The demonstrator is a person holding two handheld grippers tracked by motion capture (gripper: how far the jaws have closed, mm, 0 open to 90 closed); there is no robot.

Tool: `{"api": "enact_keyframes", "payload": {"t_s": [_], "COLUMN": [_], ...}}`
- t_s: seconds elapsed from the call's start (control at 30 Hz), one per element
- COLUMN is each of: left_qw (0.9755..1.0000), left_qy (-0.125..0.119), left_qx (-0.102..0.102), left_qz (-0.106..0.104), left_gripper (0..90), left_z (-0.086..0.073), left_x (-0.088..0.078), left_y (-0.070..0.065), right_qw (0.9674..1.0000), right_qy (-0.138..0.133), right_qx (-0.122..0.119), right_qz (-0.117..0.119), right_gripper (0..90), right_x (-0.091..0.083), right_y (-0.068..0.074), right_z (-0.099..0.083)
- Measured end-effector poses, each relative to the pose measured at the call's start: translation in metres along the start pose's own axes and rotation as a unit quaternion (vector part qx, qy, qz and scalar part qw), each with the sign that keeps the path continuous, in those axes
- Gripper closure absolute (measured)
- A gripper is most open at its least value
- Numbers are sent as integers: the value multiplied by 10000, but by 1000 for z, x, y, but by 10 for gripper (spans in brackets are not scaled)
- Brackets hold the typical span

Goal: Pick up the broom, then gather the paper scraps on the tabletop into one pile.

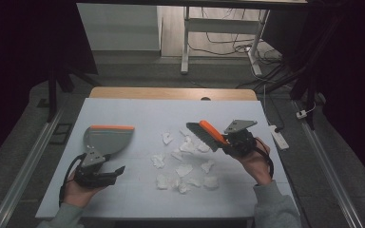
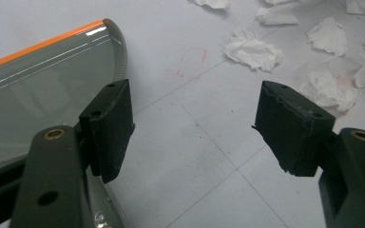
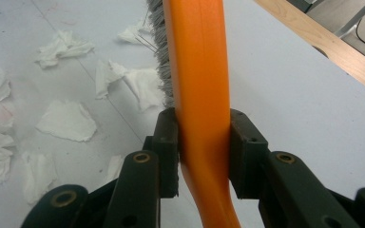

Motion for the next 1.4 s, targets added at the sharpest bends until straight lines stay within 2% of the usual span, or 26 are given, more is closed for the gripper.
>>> {"api": "enact_keyframes", "payload": {"t_s": [0.17, 0.3, 0.37, 0.4, 0.47, 0.57, 0.7, 0.77, 0.87, 1.0, 1.07, 1.1, 1.17, 1.23, 1.33, 1.4], "left_qw": [10000, 9999, 9999, 9999, 9999, 10000, 10000, 10000, 10000, 10000, 9999, 9999, 9999, 9999, 9999, 9999], "left_qy": [45, 86, 99, 112, 103, 34, -1, 23, 42, 49, 64, 72, 89, 98, 104, 98], "left_qx": [41, 85, 67, 77, 58, 11, -50, 1, 63, 80, 82, 84, 84, 73, 63, 44], "left_qz": [35, 51, -22, 5, 16, 38, 5, -11, -1, -19, -31, -30, -27, -30, -27, -53], "left_gripper": [285, 277, 275, 272, 267, 267, 269, 269, 268, 268, 268, 268, 268, 268, 267, 268], "left_z": [0, 0, 0, -1, -2, -5, -9, -10, -11, -10, -10, -10, -12, -13, -14, -15], "left_x": [3, 5, 6, 7, 6, 1, 0, 1, 2, 3, 4, 5, 5, 6, 7, 6], "left_y": [1, 3, 6, 8, 12, 17, 19, 17, 14, 12, 11, 11, 11, 12, 13, 13], "right_qw": [9999, 9998, 9995, 9992, 9986, 9963, 9903, 9847, 9755, 9708, 9655, 9626, 9603, 9626, 9634, 9663], "right_qy": [-69, -16, 60, 117, 311, 613, 1116, 1482, 1829, 1974, 2230, 2376, 2520, 2504, 2527, 2452], "right_qx": [72, 165, 265, 309, 307, 440, 578, 599, 648, 771, 782, 677, 581, 419, 33, -140], "right_qz": [-78, -133, -173, -204, -297, -403, -586, -696, -1036, -1121, -1094, -1115, -1046, -946, -898, -770], "right_gripper": [682, 682, 682, 682, 682, 683, 683, 683, 683, 683, 684, 684, 684, 685, 684, 685], "right_x": [-4, -5, -3, -1, 3, 11, 26, 36, 47, 54, 62, 67, 75, 79, 84, 86], "right_y": [-5, -11, -15, -18, -24, -36, -53, -60, -73, -90, -93, -95, -92, -85, -67, -53], "right_z": [-1, -4, -4, -4, -4, -2, -1, -3, -2, 3, 0, -2, -4, 0, 7, 11]}}
Point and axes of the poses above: each handheld gripper's, and its own axes: x roughly forward along the jaws, z roughly out of its top, y roughly to its left, the point moved 9 cm from there along x, roughly forward along the jaws, and after that the axes turned 6 degrees about y, right-handed, at the moved point
